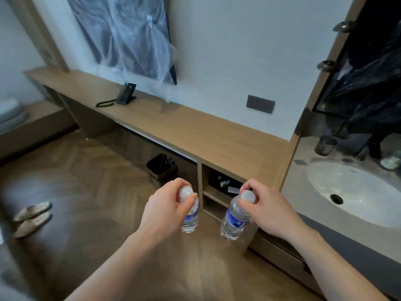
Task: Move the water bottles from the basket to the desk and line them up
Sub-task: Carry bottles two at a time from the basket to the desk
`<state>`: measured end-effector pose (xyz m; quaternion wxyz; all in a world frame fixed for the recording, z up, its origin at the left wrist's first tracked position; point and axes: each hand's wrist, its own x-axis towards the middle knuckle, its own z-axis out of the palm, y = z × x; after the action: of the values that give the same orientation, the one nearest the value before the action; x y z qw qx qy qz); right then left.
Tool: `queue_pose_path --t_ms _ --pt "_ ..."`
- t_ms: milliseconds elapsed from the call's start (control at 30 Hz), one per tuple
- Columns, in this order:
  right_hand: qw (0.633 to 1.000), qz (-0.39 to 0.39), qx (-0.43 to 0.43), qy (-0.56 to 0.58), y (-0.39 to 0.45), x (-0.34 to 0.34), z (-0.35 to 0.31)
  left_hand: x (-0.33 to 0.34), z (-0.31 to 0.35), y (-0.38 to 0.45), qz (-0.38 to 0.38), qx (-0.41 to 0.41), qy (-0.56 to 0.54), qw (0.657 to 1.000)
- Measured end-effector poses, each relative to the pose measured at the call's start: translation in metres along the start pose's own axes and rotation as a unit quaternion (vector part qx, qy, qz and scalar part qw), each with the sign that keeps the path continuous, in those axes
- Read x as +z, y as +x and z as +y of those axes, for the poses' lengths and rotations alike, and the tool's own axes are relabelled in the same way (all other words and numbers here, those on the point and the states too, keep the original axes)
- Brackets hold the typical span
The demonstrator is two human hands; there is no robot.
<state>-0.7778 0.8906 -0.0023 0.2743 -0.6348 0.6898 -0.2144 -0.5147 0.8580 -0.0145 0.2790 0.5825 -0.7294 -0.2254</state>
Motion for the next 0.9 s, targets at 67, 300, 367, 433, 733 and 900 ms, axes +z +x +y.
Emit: queue_pose_path --t_ms 67,300,367,433,733,900 --pt "1.0 -0.009 -0.015 0.008 0.033 0.011 -0.022 -0.019 -0.02 0.018 0.024 -0.018 0.005 1.0" --pt "0.996 -0.059 -0.071 -0.015 0.157 0.042 -0.08 -0.056 -0.086 0.1 0.088 -0.086 -0.009 0.992" --pt "0.994 -0.07 -0.088 -0.017 0.195 0.051 -0.096 -0.065 -0.1 0.127 0.096 -0.106 -0.02 0.99" --pt "0.991 -0.084 -0.099 -0.017 0.233 0.056 -0.113 -0.076 -0.115 0.158 0.103 -0.126 -0.035 0.986" --pt "0.971 -0.143 -0.185 -0.052 0.399 0.095 -0.214 -0.144 -0.194 0.261 0.199 -0.165 -0.057 0.964" --pt "0.958 -0.177 -0.218 -0.059 0.48 0.137 -0.285 -0.196 -0.258 0.308 0.239 -0.193 -0.02 0.951"
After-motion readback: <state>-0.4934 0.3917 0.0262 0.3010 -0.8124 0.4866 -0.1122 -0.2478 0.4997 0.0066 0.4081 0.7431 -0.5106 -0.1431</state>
